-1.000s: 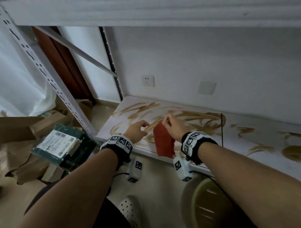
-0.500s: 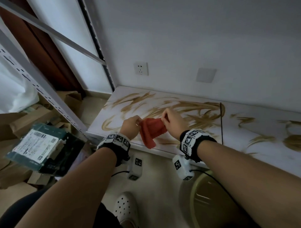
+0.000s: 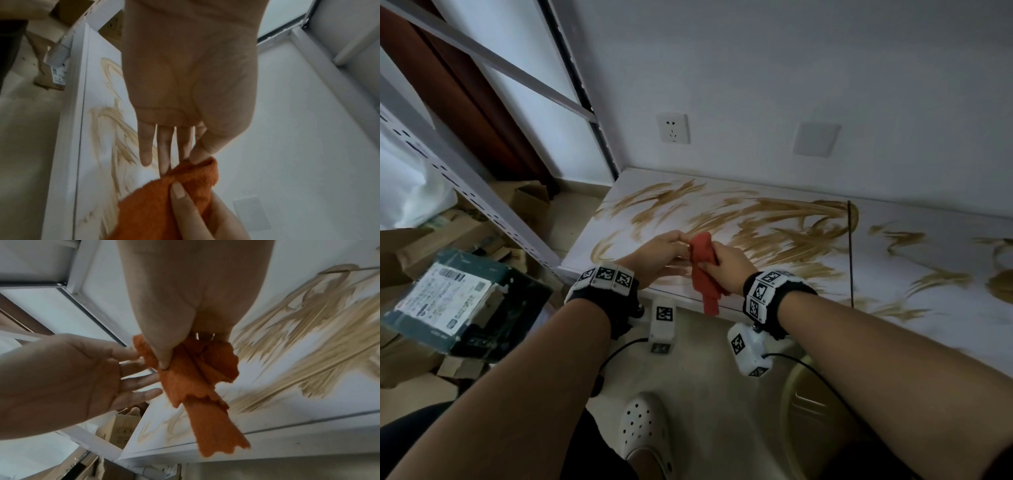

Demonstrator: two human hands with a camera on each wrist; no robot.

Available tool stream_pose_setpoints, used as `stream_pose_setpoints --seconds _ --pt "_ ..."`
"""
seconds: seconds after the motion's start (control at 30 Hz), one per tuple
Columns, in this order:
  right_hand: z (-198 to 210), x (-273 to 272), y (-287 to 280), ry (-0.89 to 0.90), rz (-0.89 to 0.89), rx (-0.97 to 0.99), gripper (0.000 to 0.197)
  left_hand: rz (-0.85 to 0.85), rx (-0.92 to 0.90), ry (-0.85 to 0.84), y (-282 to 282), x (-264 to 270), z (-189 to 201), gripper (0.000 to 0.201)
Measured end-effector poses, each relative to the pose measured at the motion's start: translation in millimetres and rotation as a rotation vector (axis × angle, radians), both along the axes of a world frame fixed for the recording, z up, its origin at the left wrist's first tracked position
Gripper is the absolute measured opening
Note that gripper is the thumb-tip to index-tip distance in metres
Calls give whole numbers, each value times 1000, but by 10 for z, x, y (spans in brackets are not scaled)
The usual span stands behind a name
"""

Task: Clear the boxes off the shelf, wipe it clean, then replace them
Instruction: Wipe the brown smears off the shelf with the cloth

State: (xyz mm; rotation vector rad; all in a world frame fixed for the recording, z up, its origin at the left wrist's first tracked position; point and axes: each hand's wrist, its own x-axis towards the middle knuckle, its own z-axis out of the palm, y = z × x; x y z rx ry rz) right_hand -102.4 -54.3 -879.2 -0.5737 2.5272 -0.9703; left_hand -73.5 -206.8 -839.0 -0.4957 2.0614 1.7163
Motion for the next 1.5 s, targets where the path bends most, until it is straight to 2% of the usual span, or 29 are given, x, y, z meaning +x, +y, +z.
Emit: stream_pose_setpoints --seconds 0.07,0.13,0.27,0.33,0.4,0.47,0.53,0.6,0.67,0.73,0.8,0.97,1.07,1.13,1.3,1.4,1.5 --pt "-74 -13 -2 5 -54 47 35 88 -228 26 -88 13 -100 10" --pt "-96 0 -16 -30 -87 40 38 135 -287 13 -155 59 -188 15" --pt "20 57 -156 -82 46 -20 39 52 42 -67 -133 186 -279 32" --pt "33 73 -232 -76 110 19 34 99 57 -41 -163 187 -321 33" --pt "-28 57 -249 -31 130 108 34 216 -77 37 -232 178 -338 27" --pt "-97 19 -212 -27 107 173 35 388 -290 136 -358 180 -360 20" --pt "-137 -16 -153 -51 81 233 37 486 -475 215 -483 183 -411 24" --pt "-163 -44 -112 -56 67 260 38 407 -707 242 -589 166 -550 30" --pt "-174 -61 -101 -45 61 261 37 153 -960 158 -656 135 -773 36" --pt "-176 -78 -99 -39 73 264 37 -85 -1061 83 -675 132 -980 39" --pt "-191 -107 -91 -36 75 267 37 -170 -1038 105 -694 117 -1120 39" --pt "-305 -160 -6 -22 61 267 32 -150 -981 203 -768 79 -1227 47" --pt "-363 -172 58 -42 61 270 32 -305 -1098 95 -767 96 -1336 49" --pt "-384 -187 80 -51 71 288 32 -346 -1154 60 -727 83 -1370 50" --pt "-387 -197 57 -51 68 281 31 -441 -1205 116 -481 -13 -1326 45" --pt "-403 -150 34 -47 54 247 29 -447 -1106 252 -190 -29 -1264 42" --pt "-420 -116 21 -60 40 228 27 -554 -921 314 -10 -25 -1247 34"
